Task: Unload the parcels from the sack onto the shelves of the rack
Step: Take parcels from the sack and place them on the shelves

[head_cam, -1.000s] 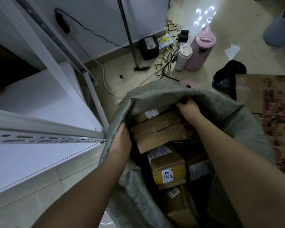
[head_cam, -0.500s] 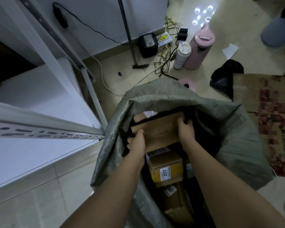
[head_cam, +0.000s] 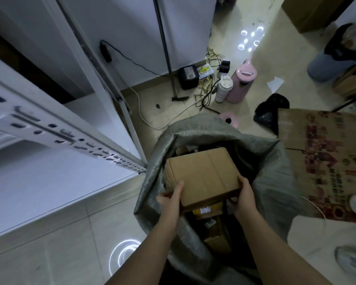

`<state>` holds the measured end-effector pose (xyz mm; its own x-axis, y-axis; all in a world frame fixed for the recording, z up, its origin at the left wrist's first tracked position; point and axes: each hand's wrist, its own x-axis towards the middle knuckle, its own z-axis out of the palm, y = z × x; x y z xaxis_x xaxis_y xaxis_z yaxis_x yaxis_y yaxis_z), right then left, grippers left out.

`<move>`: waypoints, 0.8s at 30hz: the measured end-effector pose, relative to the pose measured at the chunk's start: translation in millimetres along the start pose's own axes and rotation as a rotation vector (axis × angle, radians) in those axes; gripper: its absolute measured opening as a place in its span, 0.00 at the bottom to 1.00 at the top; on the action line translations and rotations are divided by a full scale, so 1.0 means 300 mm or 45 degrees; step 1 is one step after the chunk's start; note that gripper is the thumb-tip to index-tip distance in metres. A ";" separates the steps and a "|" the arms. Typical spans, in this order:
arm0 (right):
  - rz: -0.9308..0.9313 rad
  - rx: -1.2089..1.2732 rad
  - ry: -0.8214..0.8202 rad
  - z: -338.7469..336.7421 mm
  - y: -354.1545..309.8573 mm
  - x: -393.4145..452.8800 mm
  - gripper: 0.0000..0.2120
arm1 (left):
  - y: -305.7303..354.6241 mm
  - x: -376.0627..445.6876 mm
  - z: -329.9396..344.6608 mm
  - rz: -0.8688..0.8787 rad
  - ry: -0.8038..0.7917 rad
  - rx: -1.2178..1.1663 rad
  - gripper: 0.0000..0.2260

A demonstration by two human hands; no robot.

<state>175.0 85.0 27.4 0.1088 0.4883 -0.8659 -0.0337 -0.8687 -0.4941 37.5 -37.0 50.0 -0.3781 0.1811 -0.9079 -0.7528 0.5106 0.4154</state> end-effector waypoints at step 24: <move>0.201 -0.204 -0.619 0.135 -0.069 -0.243 0.46 | 0.121 -0.138 -0.211 2.203 0.322 1.823 0.56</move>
<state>127.6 70.7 97.5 -0.3594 0.2995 -0.8838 0.1434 -0.9181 -0.3694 -8.3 -79.0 106.2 -0.1591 0.9590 0.2347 0.9817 0.1285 0.1402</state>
